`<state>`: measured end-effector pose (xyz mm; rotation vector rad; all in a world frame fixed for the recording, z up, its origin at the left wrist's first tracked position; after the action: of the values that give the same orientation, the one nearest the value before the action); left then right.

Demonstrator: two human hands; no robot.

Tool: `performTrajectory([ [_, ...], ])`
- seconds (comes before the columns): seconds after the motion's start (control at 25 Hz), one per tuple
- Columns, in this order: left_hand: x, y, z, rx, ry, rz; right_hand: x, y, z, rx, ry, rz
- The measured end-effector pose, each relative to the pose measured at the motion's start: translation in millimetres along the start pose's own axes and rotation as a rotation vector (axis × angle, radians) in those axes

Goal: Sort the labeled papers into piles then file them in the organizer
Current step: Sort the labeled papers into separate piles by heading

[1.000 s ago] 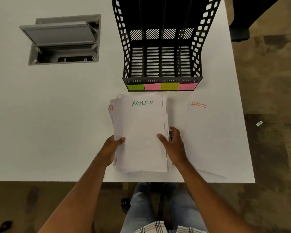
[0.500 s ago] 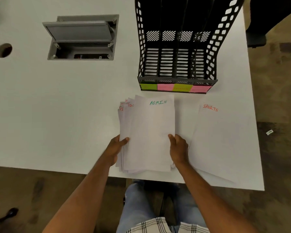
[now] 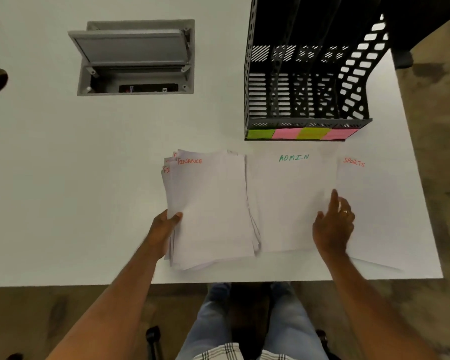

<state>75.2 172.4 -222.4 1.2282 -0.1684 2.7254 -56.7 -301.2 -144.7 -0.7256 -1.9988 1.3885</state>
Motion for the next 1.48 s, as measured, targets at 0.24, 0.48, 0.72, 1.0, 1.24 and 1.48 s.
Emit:
performTrajectory([
  [0.24,-8.9,-17.5,-2.4,-0.001,0.018,-0.039,26.5,46.7,14.0,0.248,0.015,-0.248],
  [0.48,-8.8,-14.8,0.2,0.025,0.007,-0.071,20.3,22.7,19.2,0.161,0.066,-0.174],
  [0.72,0.9,-7.3,4.3,0.096,-0.02,-0.142,48.7,20.8,-107.8,-0.491,-0.148,-0.119],
  [1.0,6.8,-8.3,14.2,0.125,-0.059,-0.158,90.0,90.7,-177.6,-0.728,0.114,-0.493],
  [1.24,6.2,-25.4,8.7,0.098,-0.055,-0.147,100.8,75.1,-185.0,-0.691,0.052,-0.29],
  [1.48,-9.6,-62.8,3.0,0.148,0.004,0.028,105.5,76.9,-189.5,-0.647,-0.029,-0.298],
])
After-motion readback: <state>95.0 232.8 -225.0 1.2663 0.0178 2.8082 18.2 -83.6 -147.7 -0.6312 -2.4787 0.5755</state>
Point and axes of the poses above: each hand's wrist, its own x-axis away from the middle knuckle, its own y-axis out of the palm, z = x × y, the point moved 10 cm from there along -x, towards the middle knuckle, and after that the axes turned 3 degrees about -x, right-handed, at the moved point
